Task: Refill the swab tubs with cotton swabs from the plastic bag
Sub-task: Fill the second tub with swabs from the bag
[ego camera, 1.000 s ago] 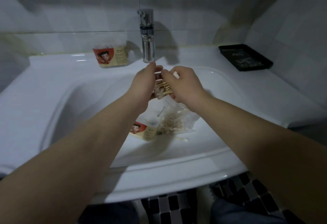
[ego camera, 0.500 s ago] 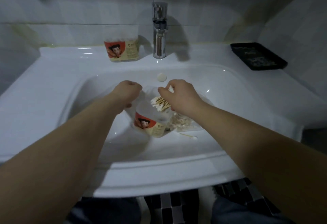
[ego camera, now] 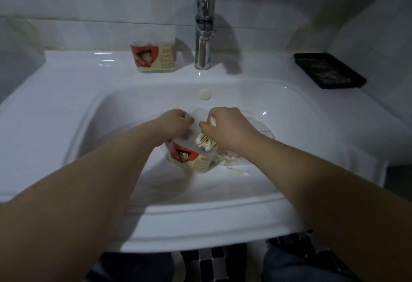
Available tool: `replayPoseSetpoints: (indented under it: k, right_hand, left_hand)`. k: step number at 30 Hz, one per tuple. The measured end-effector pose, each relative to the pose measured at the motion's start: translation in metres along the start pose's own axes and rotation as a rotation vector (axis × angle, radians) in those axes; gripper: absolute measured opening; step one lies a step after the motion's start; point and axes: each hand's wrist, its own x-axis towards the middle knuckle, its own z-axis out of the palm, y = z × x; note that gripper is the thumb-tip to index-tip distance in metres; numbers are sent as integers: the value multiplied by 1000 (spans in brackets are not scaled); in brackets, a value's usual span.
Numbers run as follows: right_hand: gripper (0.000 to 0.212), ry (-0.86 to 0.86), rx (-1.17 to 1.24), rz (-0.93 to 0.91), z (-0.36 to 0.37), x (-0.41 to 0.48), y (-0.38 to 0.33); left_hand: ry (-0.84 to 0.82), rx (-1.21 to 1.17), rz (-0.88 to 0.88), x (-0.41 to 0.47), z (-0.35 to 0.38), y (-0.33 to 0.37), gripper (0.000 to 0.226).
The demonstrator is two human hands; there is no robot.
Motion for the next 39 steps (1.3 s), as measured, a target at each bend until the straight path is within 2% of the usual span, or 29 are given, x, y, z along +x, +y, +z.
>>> replayPoseSetpoints:
  k: [5,9,16,18,23,27,29,33,36,37,39]
  right_hand:
    - [16,-85,-130,-83,1,-2,-3]
    - [25,-147,-269,-184,1,-6,-5]
    - [41,-308,-447,-233,1,-12,-11]
    - [47,-336,-429,-225,0,-14,-12]
    - [69,-279,-273,-230,-10,-14,-2]
    - [110,-484,-385,-254,-9,-27,4]
    - [117,-568,-462,-244,-3,-31,4]
    - [111,-578,-426,-251,-1,-32,-4]
    - [72,-363,-111,-255,-14,-24,-3]
    - [62,-268,-94,-242,-19,-19,0]
    - [54,-160,-219,-180,-23,-8,12]
  left_hand:
    - [-13,-18,1,1,1,-1,24]
    - [-18,-21,2,1,1,0,22]
    - [-16,6,15,1,2,-1,30]
    - [-14,17,18,0,1,0,35]
    - [-2,27,12,-2,1,2,38]
    - [3,14,18,-1,2,2,35]
    - [2,22,26,-2,2,2,35]
    - [-3,47,31,-4,1,2,34]
    - [-6,64,34,-4,1,2,35]
    - [-11,69,33,-3,1,2,35]
    - [-20,78,30,-3,1,2,36]
